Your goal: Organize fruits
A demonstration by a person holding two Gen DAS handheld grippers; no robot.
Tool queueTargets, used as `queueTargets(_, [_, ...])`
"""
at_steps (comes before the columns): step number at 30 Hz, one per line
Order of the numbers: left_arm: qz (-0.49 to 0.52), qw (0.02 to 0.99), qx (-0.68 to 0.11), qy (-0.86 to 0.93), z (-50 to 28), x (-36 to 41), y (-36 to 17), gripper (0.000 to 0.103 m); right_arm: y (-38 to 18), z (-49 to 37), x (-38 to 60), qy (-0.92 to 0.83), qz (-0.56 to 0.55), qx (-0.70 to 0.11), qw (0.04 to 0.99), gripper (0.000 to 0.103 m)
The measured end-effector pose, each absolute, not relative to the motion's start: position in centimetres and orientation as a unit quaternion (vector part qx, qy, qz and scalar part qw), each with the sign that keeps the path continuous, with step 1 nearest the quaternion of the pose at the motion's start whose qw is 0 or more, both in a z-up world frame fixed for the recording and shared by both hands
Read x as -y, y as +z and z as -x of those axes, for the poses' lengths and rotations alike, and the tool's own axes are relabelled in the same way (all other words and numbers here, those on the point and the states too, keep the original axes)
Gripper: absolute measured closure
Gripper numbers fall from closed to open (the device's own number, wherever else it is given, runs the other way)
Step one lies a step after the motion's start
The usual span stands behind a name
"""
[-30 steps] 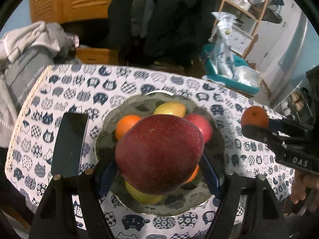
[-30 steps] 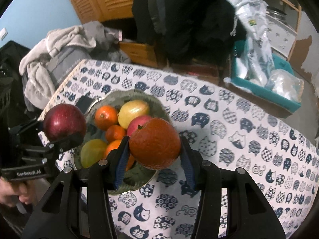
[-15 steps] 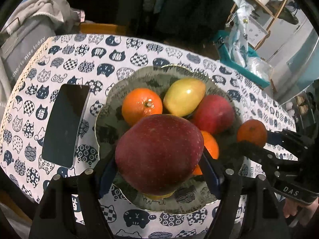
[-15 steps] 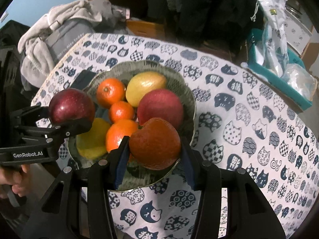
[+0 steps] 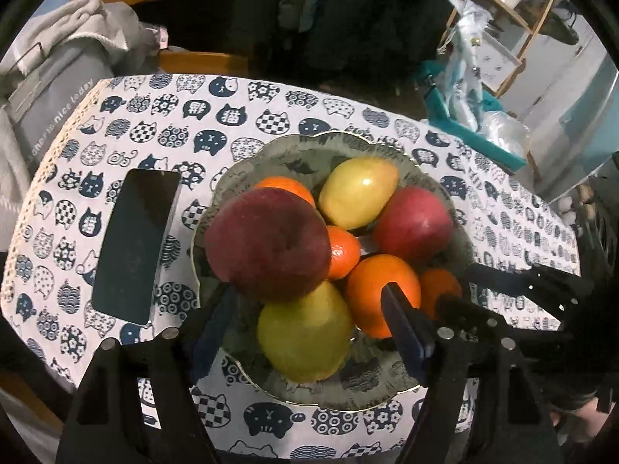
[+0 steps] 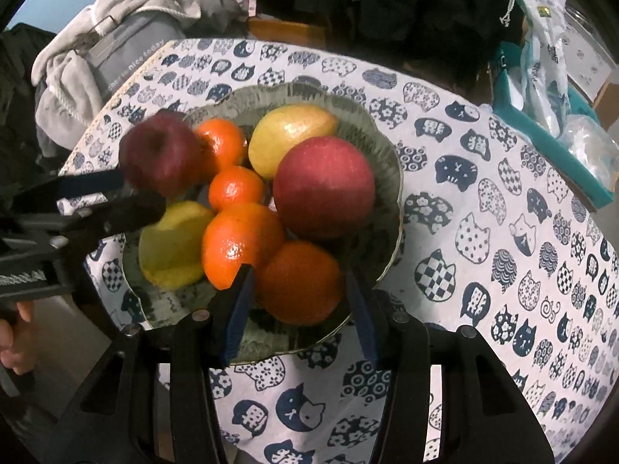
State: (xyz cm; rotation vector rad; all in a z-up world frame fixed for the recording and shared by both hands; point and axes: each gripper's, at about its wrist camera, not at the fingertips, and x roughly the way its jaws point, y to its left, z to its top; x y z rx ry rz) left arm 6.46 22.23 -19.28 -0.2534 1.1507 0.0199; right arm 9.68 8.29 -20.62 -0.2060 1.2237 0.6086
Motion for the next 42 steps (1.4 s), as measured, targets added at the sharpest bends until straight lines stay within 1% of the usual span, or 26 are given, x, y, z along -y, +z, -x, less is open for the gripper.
queueTargets(4, [0.117, 0.838, -0.533, 0.006, -6.1, -22.1, -18.3, 0.025, -19.3, -9.8, -7.7, 0.278, 0.085, -0.554, 0.78, 0.054])
queueTargets(12, [0.114, 0.847, -0.52, -0.007, -5.0, -20.7, -15.8, 0.025, -15.7, -9.7, -5.8, 0.259, 0.061, -0.522, 0.81, 0.048])
queueTargets(15, [0.109, 0.85, -0.515, -0.008, -4.6, -19.9, -14.5, 0.022, -13.8, -9.5, -4.9, 0.253, 0.051, -0.504, 0.824, 0.045])
queueTargets(18, [0.096, 0.858, -0.504, -0.016, -4.1, -18.8, -13.0, 0.021, -11.7, -9.1, -3.9, 0.245, 0.045, -0.482, 0.84, 0.041])
queueTargets(21, [0.082, 0.867, -0.491, -0.021, -3.6, -17.6, -11.4, 0.017, -10.0, -8.7, -3.0, 0.238, 0.04, -0.463, 0.853, 0.037])
queueTargets(29, [0.065, 0.889, -0.452, -0.027, -2.1, -16.0, -7.8, 0.016, -5.4, -7.8, -0.1, 0.218, 0.012, -0.423, 0.88, 0.026])
queueTargets(35, [0.05, 0.909, -0.413, -0.027, -1.0, -14.9, -4.8, 0.011, -2.8, -6.6, 1.4, 0.211, 0.002, -0.398, 0.893, 0.022])
queueTargets(42, [0.06, 0.92, -0.385, -0.033, -0.1, -14.5, -2.5, 0.006, -0.1, -4.9, 2.6, 0.202, 0.004, -0.367, 0.908, 0.02])
